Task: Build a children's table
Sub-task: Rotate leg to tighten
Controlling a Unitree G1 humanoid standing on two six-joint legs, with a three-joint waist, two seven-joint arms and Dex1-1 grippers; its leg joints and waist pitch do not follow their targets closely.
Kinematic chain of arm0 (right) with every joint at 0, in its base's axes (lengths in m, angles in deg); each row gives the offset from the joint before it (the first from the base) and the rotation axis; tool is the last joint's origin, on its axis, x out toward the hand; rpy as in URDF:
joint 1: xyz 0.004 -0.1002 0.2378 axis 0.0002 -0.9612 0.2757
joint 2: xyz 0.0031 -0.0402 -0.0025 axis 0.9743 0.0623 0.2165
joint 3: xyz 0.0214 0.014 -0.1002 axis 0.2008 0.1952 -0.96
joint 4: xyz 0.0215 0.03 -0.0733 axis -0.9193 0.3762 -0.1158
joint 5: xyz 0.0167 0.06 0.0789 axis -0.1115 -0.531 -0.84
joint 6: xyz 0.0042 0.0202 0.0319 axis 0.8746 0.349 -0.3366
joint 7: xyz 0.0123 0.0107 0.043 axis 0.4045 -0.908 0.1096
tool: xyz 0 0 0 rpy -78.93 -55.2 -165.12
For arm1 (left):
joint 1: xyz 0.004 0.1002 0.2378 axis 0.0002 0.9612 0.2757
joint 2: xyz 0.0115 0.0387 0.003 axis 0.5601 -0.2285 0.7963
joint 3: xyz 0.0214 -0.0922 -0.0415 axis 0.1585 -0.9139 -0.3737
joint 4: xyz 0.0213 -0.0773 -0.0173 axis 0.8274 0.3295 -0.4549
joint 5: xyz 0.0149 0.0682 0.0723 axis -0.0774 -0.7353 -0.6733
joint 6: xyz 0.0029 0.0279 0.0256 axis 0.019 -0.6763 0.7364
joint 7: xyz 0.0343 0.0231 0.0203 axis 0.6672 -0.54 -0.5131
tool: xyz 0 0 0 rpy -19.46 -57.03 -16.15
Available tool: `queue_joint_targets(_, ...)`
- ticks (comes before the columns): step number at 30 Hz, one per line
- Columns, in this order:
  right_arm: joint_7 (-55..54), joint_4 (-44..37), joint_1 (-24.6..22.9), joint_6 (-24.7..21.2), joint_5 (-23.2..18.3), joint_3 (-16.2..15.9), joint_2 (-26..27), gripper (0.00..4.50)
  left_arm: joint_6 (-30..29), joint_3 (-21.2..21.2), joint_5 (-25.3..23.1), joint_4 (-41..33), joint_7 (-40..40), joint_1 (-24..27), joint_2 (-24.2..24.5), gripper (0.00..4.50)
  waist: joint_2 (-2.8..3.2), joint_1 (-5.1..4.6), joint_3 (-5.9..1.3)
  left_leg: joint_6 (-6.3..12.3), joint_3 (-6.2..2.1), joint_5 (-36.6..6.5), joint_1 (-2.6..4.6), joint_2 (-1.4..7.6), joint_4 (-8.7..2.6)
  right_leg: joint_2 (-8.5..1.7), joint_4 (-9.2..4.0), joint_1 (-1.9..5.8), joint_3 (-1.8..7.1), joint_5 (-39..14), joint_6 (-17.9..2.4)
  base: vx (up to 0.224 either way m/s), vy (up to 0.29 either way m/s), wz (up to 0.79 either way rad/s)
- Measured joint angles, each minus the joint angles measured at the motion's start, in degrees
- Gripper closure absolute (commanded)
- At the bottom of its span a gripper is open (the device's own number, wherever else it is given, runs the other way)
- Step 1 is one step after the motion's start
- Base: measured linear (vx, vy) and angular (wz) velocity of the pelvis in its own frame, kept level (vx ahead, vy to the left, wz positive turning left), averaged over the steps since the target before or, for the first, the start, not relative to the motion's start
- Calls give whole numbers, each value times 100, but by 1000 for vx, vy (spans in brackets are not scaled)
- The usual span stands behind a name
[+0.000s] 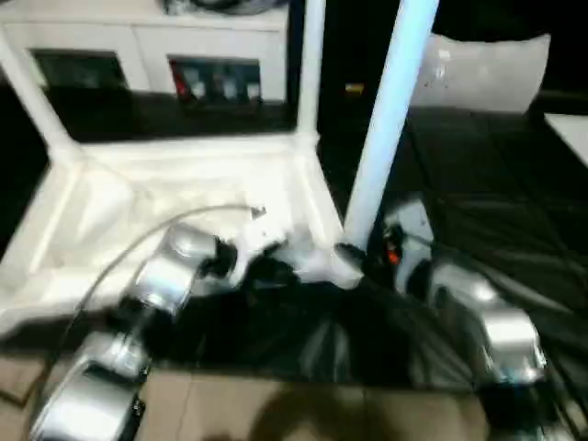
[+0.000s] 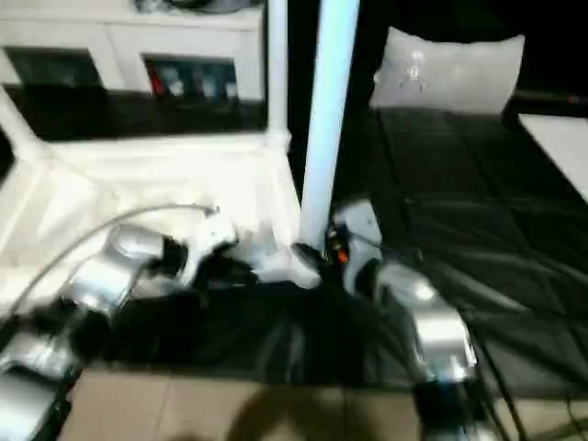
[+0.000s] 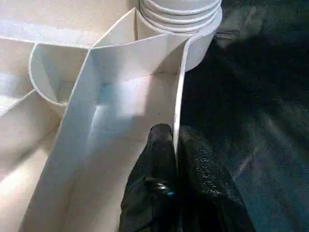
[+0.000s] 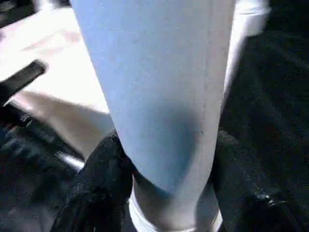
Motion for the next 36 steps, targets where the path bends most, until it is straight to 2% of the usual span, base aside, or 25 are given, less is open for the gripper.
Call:
queue_joint_targets(1,-411,35,29,1,150,42,290,249,-49,-12,-24,87,-168,-36,-112,450,59,-41,-28,9,-25,85,-14,8,-46,14,-64,2,-42,32,-33,58,64,-37)
queue_joint_targets(2,-740,116,126,9,273,52,526,249,-91,-38,-71,136,-342,-86,-198,450,87,-102,-47,3,-20,114,-18,5,-86,35,-113,-2,-21,107,-99,0,0,0)
queue_joint_targets(4,-1276,327,328,90,462,67,861,249,-151,-82,-176,186,-621,-184,-314,450,-14,-154,-30,9,44,141,-33,3,-106,33,-130,-51,36,250,-124,0,0,0)
queue_joint_targets(6,-1521,431,379,187,548,93,1046,193,-155,-112,-224,198,-753,-185,-379,450,-23,-186,-37,11,55,140,-41,6,-118,34,-158,-65,41,250,-123,0,0,0)
queue_joint_targets(8,-1542,462,379,314,544,92,1105,180,-153,-105,-239,175,-772,-193,-376,450,-21,-218,-38,15,77,143,-46,5,-158,34,-199,-80,53,256,-124,0,0,0)
queue_joint_targets(11,-1469,465,349,489,522,92,1097,137,-109,-48,-273,65,-753,-199,-321,450,-51,-224,-39,58,108,147,-69,0,-173,33,-220,-113,82,385,-151,0,0,0)
queue_joint_targets(12,-1412,453,335,532,519,90,1084,137,-88,-32,-273,40,-730,-199,-292,450,-55,-219,-40,60,114,149,-76,1,-184,34,-221,-127,83,385,-151,0,0,0)
queue_joint_targets(15,-920,333,182,760,376,40,781,118,48,31,-277,-104,-656,-183,-188,450,-58,-183,-47,108,129,178,-147,9,-195,36,-211,-207,81,388,-151,0,0,0)
queue_joint_targets(19,-8,25,-130,891,83,-49,171,81,265,71,-264,-332,-427,-37,48,450,-58,-138,-47,164,173,169,-166,37,-195,45,-205,-247,80,385,-153,0,0,0)
queue_joint_targets(21,413,-94,-245,915,1,-129,-144,74,444,68,-214,-367,-297,32,137,450,-59,-141,-46,164,184,169,-175,48,-196,54,-202,-263,85,385,-154,0,0,0)
queue_joint_targets(25,1279,-271,-499,1011,-183,-283,-738,31,872,78,-201,-414,-119,155,355,450,-58,-91,-46,163,193,172,-186,90,-186,87,-193,-281,86,385,-155,0,0,0)
queue_joint_targets(28,1718,-291,-579,1016,-337,-363,-1044,5,938,61,-186,-401,-117,158,392,450,-58,-54,-46,161,198,172,-188,114,-175,108,-194,-282,87,391,-165,0,0,0)
queue_joint_targets(31,1903,-325,-643,1016,-378,-368,-1176,1,826,13,-175,-349,-154,126,303,450,-50,-42,-50,161,208,172,-186,115,-173,109,-194,-282,95,392,-167,0,0,0)
queue_joint_targets(32,1919,-340,-658,1016,-391,-369,-1198,0,751,-1,-157,-325,-146,101,256,422,-47,-38,-51,161,211,172,-186,115,-172,109,-195,-282,98,394,-170,0,0,0)
queue_joint_targets(36,1935,-415,-759,1016,-475,-371,-1256,0,738,-115,33,-172,-167,59,100,387,-50,-15,-49,161,213,171,-192,115,-159,108,-197,-283,101,398,-176,0,0,0)
